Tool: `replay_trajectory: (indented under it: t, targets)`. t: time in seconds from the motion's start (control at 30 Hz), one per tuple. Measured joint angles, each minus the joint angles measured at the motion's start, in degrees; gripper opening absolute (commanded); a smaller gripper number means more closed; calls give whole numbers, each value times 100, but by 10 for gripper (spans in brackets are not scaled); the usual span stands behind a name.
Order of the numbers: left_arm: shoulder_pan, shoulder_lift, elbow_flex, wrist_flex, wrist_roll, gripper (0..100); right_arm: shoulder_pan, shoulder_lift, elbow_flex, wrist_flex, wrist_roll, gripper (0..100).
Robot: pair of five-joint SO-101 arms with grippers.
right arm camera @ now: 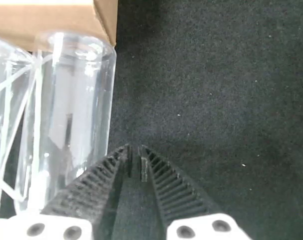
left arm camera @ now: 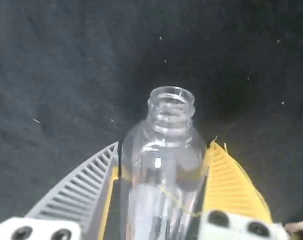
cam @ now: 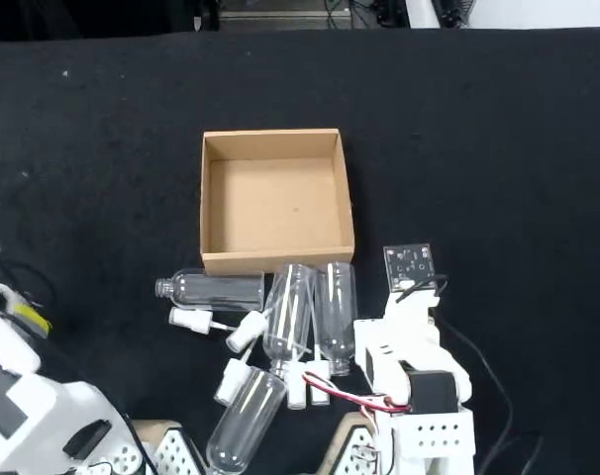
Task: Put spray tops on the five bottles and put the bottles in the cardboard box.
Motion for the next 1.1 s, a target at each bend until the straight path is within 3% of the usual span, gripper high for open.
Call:
replay_trajectory:
  t: [0.3,0.77,1.0,1.1]
  targets:
    - [35,686,-484,176,-967,332,0,0,0,0,0,11]
    - [475,1275,-809,176,-1037,331,0,0,0,0,0,11]
    - [422,1275,-800,176,-1037,145,0,0,0,0,0,11]
    - [360,1275,-668,176,-1073,110,0,0,0,-35,0,11]
